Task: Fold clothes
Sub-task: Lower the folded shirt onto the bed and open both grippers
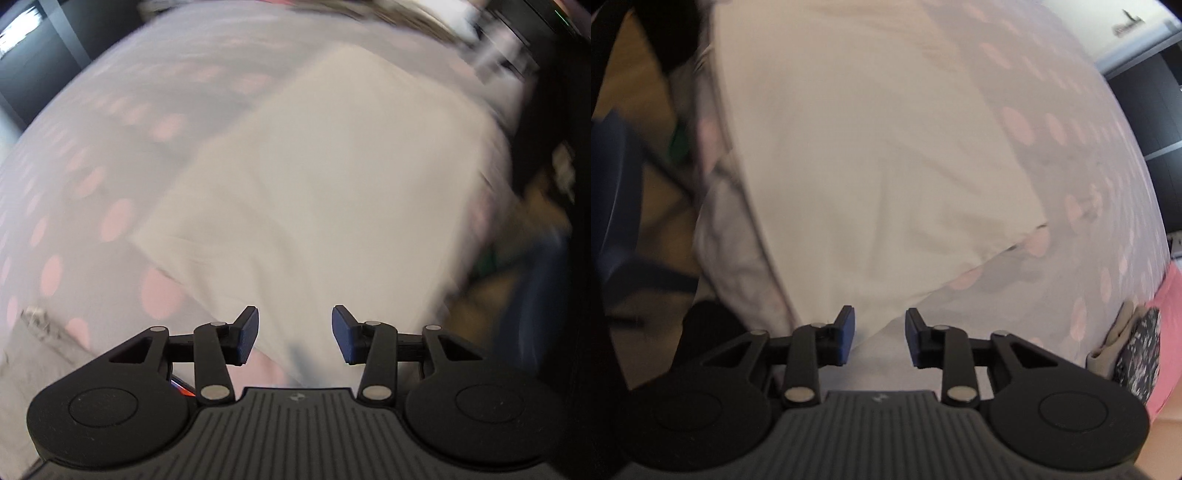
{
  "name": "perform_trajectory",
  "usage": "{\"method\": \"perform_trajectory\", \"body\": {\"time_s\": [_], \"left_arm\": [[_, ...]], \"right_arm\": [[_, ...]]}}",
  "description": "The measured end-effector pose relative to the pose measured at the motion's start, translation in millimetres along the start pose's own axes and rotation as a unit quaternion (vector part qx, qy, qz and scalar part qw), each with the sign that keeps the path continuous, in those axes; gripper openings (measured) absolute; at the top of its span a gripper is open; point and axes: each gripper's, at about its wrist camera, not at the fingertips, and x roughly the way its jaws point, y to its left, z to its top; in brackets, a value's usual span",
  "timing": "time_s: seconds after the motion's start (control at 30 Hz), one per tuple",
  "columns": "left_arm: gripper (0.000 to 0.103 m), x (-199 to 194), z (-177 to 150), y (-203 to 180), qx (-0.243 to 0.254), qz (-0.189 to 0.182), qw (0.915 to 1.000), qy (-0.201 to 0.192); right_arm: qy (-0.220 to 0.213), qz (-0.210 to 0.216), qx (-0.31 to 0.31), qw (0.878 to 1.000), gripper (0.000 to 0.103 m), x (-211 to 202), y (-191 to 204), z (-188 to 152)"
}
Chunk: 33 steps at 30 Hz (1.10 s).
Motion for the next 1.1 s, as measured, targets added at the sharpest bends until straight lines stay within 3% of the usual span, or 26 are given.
{"method": "perform_trajectory", "body": {"time_s": [0.2, 0.33, 0.43, 0.57, 0.73, 0.97, 1.07, 1.1], "left_arm": [[0.042, 13.5, 19.2, 60.1, -0.129, 0.033, 0.9898, -0.051], [0.047, 37.9, 21.3, 105.5, -0.227, 0.07, 0.9697, -0.056], [0.047, 52.0, 17.1, 134.0, -0.297, 0.07, 0.9502, -0.062], [0.046, 63.8, 14.6, 159.0, -0.35, 0.04, 0.9335, -0.067], [0.04, 76.5, 24.9, 172.0, -0.372, 0.022, 0.9249, -0.076], [0.036, 98.5, 22.2, 187.3, -0.421, -0.016, 0.904, -0.075], [0.027, 105.9, 24.3, 190.9, -0.427, -0.017, 0.9009, -0.075], [0.021, 108.2, 26.7, 189.9, -0.424, -0.01, 0.9027, -0.074]], "right_arm": [[-0.042, -0.027, 0.104, 0.993, 0.032, 8.9, -37.6, 12.1], [-0.064, -0.045, 0.193, 0.978, 0.034, 22.9, -68.1, 19.5], [-0.076, -0.054, 0.263, 0.96, 0.034, 34.0, -94.8, 26.3], [-0.098, -0.032, 0.398, 0.911, 0.034, 51.1, -137.7, 24.2], [-0.107, -0.02, 0.523, 0.845, 0.038, 71.7, -180.8, 16.7], [-0.11, 0.039, 0.627, 0.77, 0.04, 129.0, -212.3, 2.6], [-0.118, 0.074, 0.662, 0.736, 0.037, 150.3, -222.9, -4.2], [-0.12, 0.086, 0.669, 0.729, 0.031, 155.2, -225.0, -4.3]]}}
